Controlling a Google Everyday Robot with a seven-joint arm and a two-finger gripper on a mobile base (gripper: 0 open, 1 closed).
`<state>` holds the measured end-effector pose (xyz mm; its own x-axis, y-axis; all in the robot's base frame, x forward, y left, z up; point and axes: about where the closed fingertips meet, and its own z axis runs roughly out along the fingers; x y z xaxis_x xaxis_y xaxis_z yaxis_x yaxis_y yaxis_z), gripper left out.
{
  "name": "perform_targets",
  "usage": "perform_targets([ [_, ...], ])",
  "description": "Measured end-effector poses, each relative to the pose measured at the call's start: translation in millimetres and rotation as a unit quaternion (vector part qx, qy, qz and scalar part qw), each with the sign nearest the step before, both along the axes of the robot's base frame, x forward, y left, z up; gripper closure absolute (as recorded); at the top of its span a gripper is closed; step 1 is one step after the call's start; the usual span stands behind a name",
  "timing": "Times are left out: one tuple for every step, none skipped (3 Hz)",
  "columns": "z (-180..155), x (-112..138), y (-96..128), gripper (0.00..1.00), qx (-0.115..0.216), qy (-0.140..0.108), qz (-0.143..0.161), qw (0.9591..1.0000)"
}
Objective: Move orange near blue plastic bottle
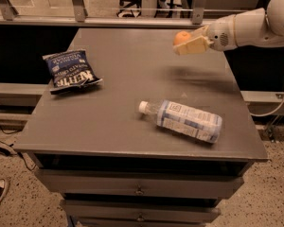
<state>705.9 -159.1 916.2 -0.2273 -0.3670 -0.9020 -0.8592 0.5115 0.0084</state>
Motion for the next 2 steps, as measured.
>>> perform_targets([
  [-15.7, -48.1, 11.9, 1.0, 0.014, 0.043, 0.085, 0.9954],
  [-18.5, -86.1, 16.8, 1.0, 0.004, 0.053, 0.153, 0.9867],
])
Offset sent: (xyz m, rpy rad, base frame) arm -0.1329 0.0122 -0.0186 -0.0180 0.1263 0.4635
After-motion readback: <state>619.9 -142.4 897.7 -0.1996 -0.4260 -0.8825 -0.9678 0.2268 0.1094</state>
